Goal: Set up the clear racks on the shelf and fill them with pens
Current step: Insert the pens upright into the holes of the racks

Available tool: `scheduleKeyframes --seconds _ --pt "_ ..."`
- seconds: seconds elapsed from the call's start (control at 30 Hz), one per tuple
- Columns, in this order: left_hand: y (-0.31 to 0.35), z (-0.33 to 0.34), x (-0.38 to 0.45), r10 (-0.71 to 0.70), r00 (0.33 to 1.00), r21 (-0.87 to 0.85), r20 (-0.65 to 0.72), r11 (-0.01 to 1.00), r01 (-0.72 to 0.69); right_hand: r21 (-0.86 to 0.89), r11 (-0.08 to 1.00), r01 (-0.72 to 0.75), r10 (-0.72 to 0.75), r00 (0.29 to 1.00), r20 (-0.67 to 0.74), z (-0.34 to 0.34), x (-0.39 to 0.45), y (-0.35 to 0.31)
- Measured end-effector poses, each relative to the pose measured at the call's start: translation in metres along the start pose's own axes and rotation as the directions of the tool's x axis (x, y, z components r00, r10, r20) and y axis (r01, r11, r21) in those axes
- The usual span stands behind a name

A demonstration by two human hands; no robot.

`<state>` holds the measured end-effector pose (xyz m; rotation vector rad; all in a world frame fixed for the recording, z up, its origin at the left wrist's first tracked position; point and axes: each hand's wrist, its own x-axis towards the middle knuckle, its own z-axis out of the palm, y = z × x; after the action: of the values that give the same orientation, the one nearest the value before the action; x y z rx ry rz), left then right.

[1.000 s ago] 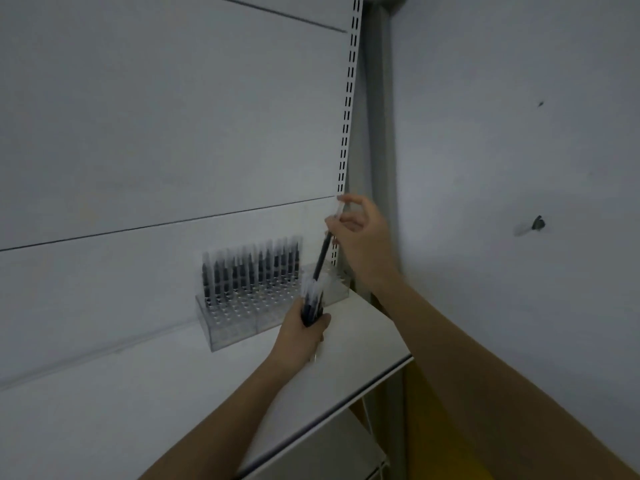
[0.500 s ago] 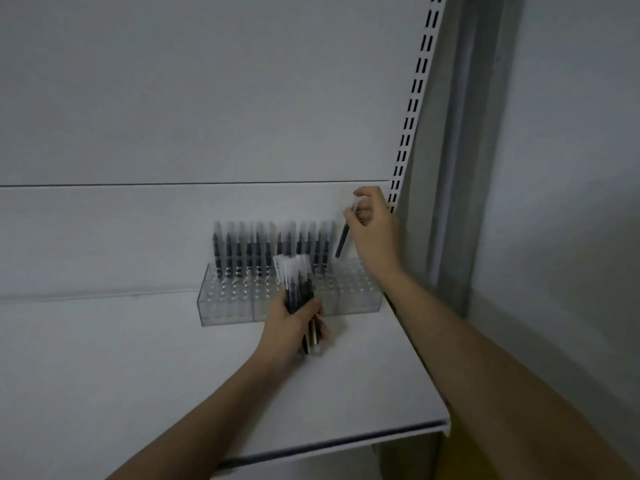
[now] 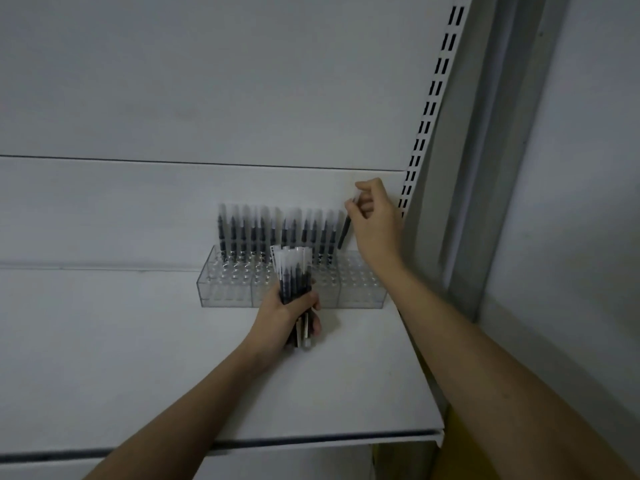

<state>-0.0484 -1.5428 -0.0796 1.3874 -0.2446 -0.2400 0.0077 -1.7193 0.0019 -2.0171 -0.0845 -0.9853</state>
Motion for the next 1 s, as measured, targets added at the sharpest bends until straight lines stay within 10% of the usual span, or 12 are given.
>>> scheduleKeyframes --seconds 0.67,1.0 --pt "0.001 -0.004 -0.003 0.006 0.997 -0.065 0.073 0.998 -0.002 -0.256 0.967 0.004 0.051 0.977 0.207 0.004 -0.022 0.005" --pt "0.005 -0.004 -0.006 -0.006 0.986 0.015 0.166 1.000 0.004 0.239 0.919 -0.315 0.303 0.949 0.087 0.005 -0.126 0.000"
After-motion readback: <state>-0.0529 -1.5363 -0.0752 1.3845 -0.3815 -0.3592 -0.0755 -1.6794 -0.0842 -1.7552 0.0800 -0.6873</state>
